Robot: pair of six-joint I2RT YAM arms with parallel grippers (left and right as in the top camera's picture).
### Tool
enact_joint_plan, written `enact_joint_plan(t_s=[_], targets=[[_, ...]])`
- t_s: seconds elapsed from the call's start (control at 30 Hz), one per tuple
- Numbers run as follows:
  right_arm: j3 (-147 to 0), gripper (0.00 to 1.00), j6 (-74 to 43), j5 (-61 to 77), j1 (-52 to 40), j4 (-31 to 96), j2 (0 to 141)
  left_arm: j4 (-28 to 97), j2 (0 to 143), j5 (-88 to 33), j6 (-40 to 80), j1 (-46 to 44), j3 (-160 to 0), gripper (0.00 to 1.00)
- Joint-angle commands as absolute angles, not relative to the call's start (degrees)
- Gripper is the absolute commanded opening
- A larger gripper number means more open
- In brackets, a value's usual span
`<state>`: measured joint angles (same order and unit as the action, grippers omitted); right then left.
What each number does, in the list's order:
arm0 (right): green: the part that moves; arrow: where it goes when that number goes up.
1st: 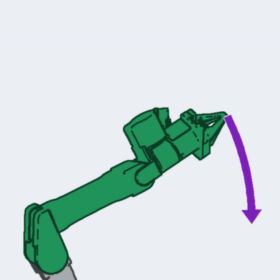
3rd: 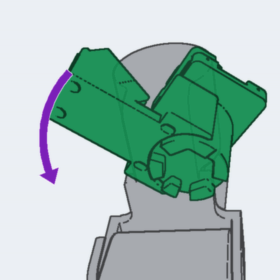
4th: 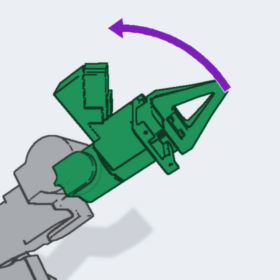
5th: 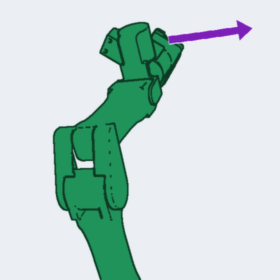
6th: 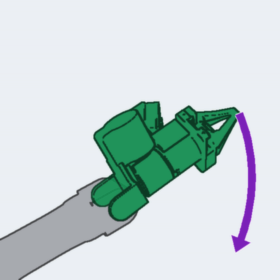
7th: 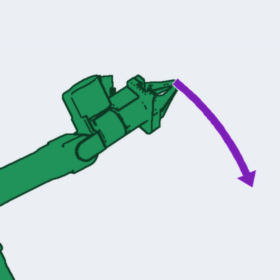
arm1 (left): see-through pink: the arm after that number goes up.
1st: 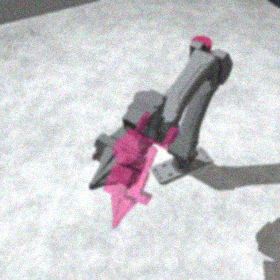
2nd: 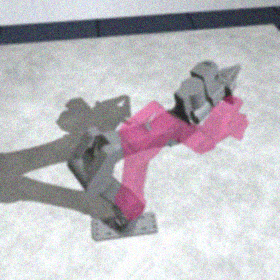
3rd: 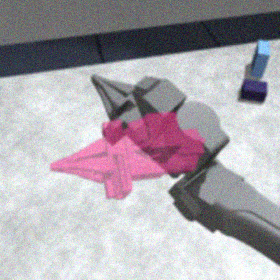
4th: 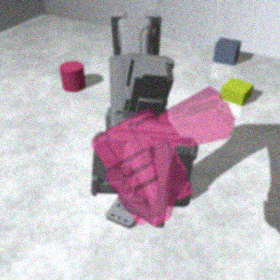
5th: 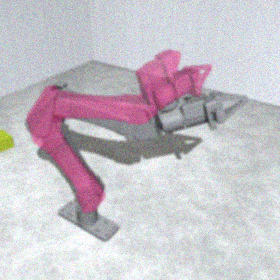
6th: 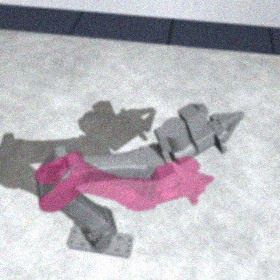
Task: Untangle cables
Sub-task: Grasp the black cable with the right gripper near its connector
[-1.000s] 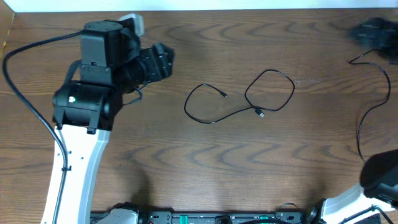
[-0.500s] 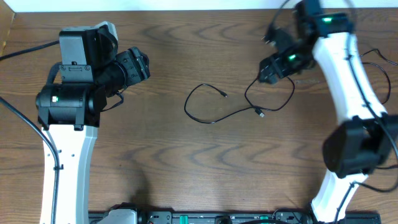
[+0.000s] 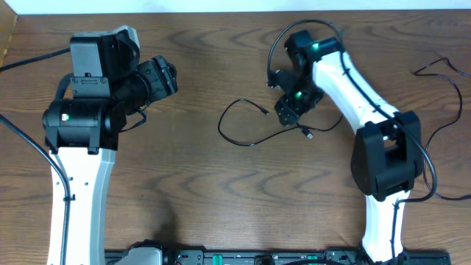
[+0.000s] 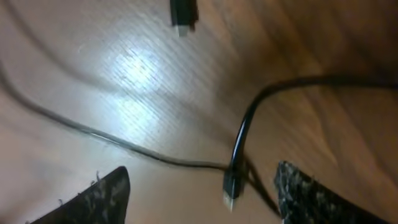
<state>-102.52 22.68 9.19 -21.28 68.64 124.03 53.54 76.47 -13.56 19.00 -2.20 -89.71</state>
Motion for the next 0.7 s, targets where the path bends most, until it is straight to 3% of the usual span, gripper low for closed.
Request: enact_joint_plan(t_s=[0.0, 0.23, 0.5, 0.67], targets=[[-98.1, 0.69, 19.9, 4.2, -22.6, 65.2, 124.4, 53.6, 76.8, -13.2, 17.8, -1.9, -90.2, 0.72], [-90.0, 0.56, 19.7, 3.4, -22.9, 56.0, 124.4, 53.6, 76.8, -13.2, 17.8, -1.9, -90.2, 0.72], [-87.2, 0.47, 19.3, 3.4, -22.9, 54.6, 124.4, 53.7, 76.8, -13.2, 17.8, -1.9, -90.2, 0.72], [-87.2, 0.21, 16.2, 3.4, -22.9, 54.0, 124.4, 53.8, 76.8, -13.2, 17.8, -1.9, -90.2, 0.72]])
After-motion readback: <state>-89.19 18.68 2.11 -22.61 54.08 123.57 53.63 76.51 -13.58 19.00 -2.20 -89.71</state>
